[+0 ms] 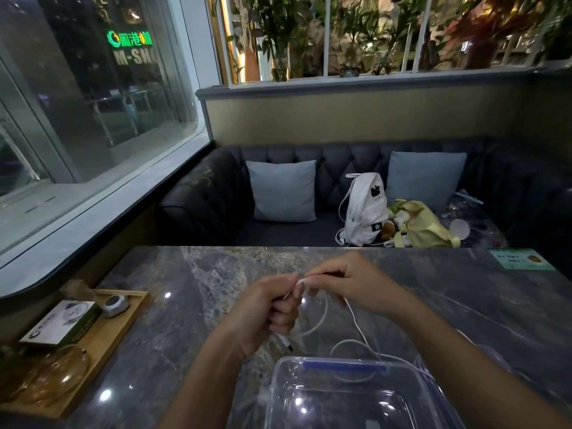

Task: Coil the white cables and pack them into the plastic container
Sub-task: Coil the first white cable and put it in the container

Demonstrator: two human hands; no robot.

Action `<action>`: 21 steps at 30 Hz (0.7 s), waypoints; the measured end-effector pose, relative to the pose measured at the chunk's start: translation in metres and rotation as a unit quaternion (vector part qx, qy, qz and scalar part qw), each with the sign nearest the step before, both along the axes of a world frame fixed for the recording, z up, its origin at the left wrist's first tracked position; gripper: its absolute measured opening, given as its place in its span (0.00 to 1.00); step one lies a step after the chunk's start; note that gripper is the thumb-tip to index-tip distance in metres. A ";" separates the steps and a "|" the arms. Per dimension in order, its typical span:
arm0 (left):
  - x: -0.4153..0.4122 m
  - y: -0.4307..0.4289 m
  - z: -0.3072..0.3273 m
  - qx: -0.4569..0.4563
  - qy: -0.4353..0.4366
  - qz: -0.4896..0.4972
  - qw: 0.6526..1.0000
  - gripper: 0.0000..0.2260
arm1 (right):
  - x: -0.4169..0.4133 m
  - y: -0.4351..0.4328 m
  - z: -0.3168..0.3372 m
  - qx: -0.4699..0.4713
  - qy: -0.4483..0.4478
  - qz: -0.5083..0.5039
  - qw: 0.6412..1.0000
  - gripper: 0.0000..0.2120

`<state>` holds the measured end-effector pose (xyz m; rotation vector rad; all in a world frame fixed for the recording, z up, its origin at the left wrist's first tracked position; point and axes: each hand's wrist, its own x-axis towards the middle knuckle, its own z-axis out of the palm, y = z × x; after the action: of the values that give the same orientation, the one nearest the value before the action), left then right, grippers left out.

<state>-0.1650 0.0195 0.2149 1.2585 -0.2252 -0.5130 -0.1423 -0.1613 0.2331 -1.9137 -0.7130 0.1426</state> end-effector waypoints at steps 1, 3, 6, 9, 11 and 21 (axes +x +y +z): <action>0.000 0.001 0.000 -0.024 0.003 0.000 1.000 0.11 | 0.000 -0.001 0.000 0.022 0.011 -0.003 1.000 0.06; -0.001 0.003 0.001 -0.048 0.011 -0.007 0.999 0.11 | -0.001 -0.002 0.000 0.061 0.033 -0.011 0.998 0.06; 0.000 0.003 0.004 0.010 0.031 -0.028 0.999 0.09 | -0.002 0.000 -0.001 0.024 0.020 -0.008 0.999 0.08; 0.000 0.002 0.006 0.027 0.051 -0.044 0.997 0.11 | -0.002 0.003 -0.002 -0.026 -0.001 0.006 1.000 0.09; 0.000 0.004 0.006 -0.008 0.057 -0.041 0.997 0.12 | -0.001 0.002 -0.002 -0.005 0.018 0.001 1.000 0.11; -0.002 0.034 0.014 -0.317 0.037 0.050 0.946 0.10 | 0.005 -0.023 -0.035 0.084 0.043 -0.178 0.979 0.10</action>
<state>-0.1671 0.0532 0.2294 0.6161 -0.2371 -0.3570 -0.1372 -0.1842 0.1984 -1.8292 -0.3049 -0.0581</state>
